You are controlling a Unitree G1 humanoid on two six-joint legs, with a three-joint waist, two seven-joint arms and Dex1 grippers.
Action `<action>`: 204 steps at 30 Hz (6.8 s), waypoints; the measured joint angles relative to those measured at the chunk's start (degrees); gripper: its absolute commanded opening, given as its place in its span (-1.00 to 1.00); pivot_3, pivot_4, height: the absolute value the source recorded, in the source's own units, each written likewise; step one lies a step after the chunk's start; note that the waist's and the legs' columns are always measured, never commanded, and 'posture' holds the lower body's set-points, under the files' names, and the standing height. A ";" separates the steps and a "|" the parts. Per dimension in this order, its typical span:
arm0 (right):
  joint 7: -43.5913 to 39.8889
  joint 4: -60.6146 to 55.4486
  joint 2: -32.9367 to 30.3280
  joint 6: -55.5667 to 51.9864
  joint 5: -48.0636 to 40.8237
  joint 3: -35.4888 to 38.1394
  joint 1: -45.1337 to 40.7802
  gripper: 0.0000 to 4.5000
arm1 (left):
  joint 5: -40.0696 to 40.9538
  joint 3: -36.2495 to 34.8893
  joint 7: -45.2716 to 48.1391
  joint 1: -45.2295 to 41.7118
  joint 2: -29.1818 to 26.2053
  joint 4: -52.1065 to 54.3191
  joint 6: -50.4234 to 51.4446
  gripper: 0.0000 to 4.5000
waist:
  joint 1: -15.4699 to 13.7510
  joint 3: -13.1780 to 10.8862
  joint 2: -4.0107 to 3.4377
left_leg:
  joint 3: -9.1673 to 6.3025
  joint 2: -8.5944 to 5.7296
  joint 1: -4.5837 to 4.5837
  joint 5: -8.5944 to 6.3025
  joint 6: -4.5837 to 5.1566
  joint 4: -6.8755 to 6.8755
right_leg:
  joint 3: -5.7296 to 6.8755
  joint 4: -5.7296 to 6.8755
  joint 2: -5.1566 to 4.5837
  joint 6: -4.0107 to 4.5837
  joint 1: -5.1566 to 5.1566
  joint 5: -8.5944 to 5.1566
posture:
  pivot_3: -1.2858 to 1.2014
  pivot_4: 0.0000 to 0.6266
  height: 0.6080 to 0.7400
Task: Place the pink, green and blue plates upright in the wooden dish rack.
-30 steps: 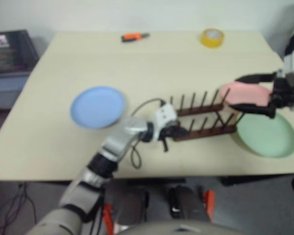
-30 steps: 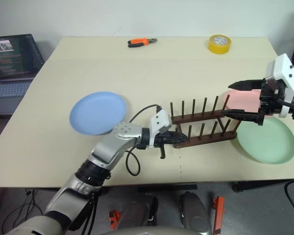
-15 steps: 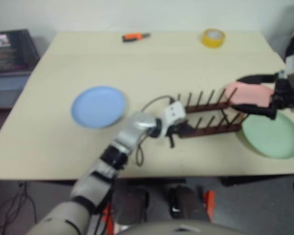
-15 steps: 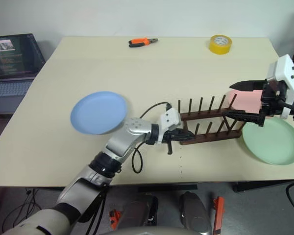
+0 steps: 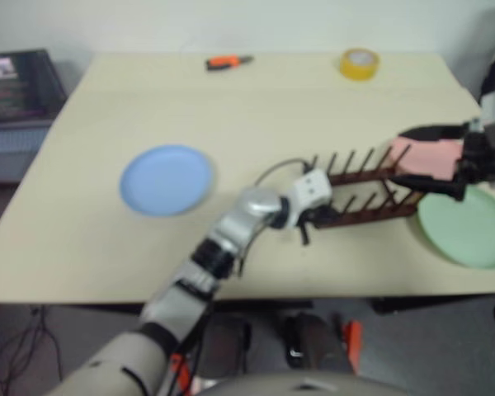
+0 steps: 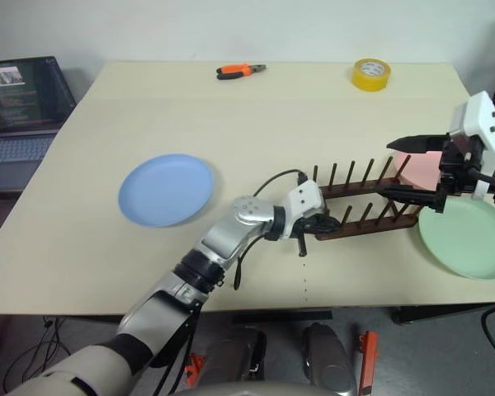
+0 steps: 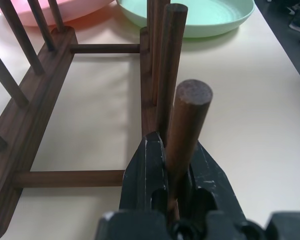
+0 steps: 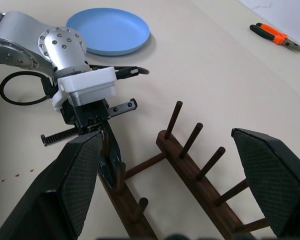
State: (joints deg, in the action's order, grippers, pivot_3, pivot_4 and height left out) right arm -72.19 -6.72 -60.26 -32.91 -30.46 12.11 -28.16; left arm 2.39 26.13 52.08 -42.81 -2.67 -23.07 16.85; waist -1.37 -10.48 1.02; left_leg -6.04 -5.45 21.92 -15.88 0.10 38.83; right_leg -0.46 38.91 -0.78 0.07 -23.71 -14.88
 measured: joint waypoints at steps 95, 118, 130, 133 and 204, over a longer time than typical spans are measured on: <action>1.24 32.77 -2.33 21.24 19.65 -1.09 -24.82 -0.98 | 33.77 -29.46 -0.31 10.61 -40.65 44.55 32.57 0.37 | 1.37 -0.13 -0.01 | 0.21 0.04 -0.01 0.04 -0.08 -0.12 | -0.27 -0.04 0.05 0.22 -0.12 0.16 | 0.03 -0.52 1.00; 19.19 5.71 8.78 -31.09 -28.27 27.07 1.97 -0.98 | 33.78 -26.54 2.23 7.67 -38.52 40.41 30.27 0.37 | 1.05 -0.13 -0.02 | 0.26 0.05 -0.01 -0.09 0.31 -0.07 | -0.29 -0.02 0.04 0.14 -0.08 0.20 | 0.03 -0.52 1.00; 18.57 5.39 6.20 -31.40 -29.21 25.86 5.19 -0.98 | 33.79 -26.51 2.40 7.64 -38.51 40.42 30.22 0.37 | 1.09 -0.13 -0.01 | 0.26 0.05 -0.01 -0.09 0.31 -0.07 | -0.28 -0.04 0.04 0.12 -0.08 0.18 | 0.03 -0.52 1.00; 18.51 5.34 5.57 -31.45 -29.28 25.85 6.35 -0.98 | 33.79 -26.50 2.45 7.63 -38.51 40.41 30.22 0.37 | 1.08 -0.13 -0.01 | 0.26 0.04 -0.01 -0.09 0.31 -0.07 | -0.28 -0.04 0.04 0.09 -0.08 0.17 | 0.03 -0.52 1.00; 2.28 3.38 -12.47 0.08 16.52 -4.61 28.50 0.57 | 34.43 -20.71 6.51 9.64 -39.95 46.95 30.95 0.37 | 0.30 -0.23 0.09 | 0.21 0.07 -0.02 0.03 0.07 -0.08 | -0.23 -0.38 0.04 -0.21 0.08 0.04 | 0.03 -0.52 1.00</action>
State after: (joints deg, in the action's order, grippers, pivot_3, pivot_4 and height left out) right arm -69.91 -3.34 -72.74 -32.83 -13.93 7.50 0.34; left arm 36.81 5.43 58.59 -33.17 -42.62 23.89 47.80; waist -1.07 -10.72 1.11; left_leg -5.83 -5.38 21.90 -15.85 0.16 38.74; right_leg -0.69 38.53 -0.74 -0.15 -23.63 -14.84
